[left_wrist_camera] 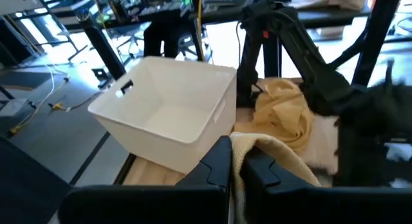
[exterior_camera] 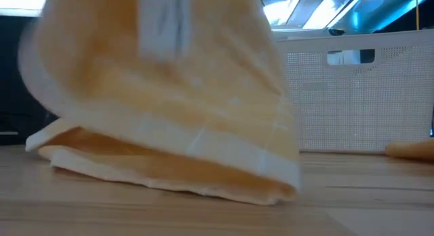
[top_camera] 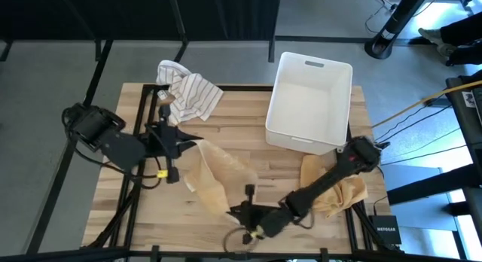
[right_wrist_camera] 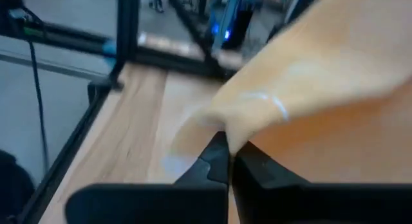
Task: Fold towel
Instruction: Fold the yellow patterned towel
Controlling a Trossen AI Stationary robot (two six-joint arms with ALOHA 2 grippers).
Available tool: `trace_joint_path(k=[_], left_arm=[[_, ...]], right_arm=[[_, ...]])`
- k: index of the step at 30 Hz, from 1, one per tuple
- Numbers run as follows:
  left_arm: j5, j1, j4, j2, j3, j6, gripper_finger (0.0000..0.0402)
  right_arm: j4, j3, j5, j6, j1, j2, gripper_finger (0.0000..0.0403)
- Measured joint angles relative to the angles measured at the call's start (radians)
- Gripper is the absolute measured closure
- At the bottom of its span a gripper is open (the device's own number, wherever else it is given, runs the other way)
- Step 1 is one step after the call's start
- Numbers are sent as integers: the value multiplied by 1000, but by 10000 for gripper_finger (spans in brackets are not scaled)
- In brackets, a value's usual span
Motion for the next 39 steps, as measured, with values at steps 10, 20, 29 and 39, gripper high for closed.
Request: trace_joint_path(k=[10, 20, 29, 39], left_arm=[[-209, -1, -2, -4, 145, 133, 398], [-410, -2, 209, -36, 175, 400, 398], [-409, -13, 597, -41, 176, 665, 398], [-405, -214, 478, -42, 175, 577, 398]], right_arm=[[-486, 332, 236, -192, 123, -244, 397], [-664, 762, 417, -432, 135, -278, 399], [-614, 988, 500, -603, 130, -293, 400], [-613, 979, 657, -680, 130, -327, 399]])
